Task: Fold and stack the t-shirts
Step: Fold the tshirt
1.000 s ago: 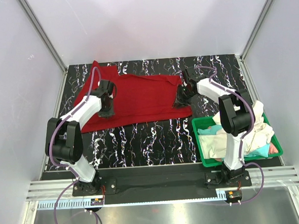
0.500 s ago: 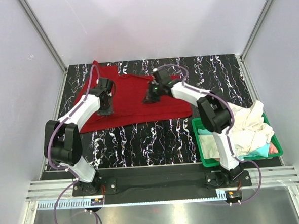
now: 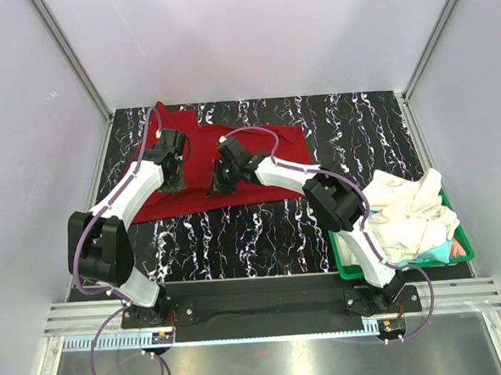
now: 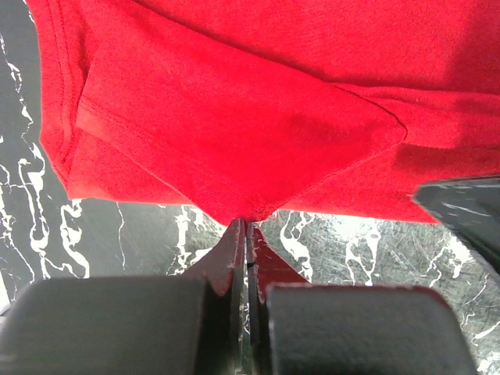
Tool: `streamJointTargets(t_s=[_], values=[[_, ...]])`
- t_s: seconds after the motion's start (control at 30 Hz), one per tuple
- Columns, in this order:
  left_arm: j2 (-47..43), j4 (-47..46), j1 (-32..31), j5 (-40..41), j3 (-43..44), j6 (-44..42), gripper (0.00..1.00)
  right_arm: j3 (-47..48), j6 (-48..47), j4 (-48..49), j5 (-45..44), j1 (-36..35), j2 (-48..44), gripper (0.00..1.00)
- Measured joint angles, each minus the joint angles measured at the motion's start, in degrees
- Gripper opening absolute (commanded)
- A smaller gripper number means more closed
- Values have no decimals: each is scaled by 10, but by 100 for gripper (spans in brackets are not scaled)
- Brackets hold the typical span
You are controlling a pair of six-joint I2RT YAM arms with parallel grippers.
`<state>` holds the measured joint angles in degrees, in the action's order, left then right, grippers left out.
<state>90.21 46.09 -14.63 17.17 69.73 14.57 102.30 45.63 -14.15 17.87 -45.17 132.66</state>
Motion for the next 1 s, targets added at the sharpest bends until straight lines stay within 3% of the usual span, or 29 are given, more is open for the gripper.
streamJointTargets(t_s=[0.57, 1.0], values=[[-17, -3, 0, -8, -10, -11, 0, 53, 57, 27, -114, -30, 60, 0], [-4, -14, 0, -61, -26, -12, 5, 53, 74, 72, -127, -28, 64, 0]])
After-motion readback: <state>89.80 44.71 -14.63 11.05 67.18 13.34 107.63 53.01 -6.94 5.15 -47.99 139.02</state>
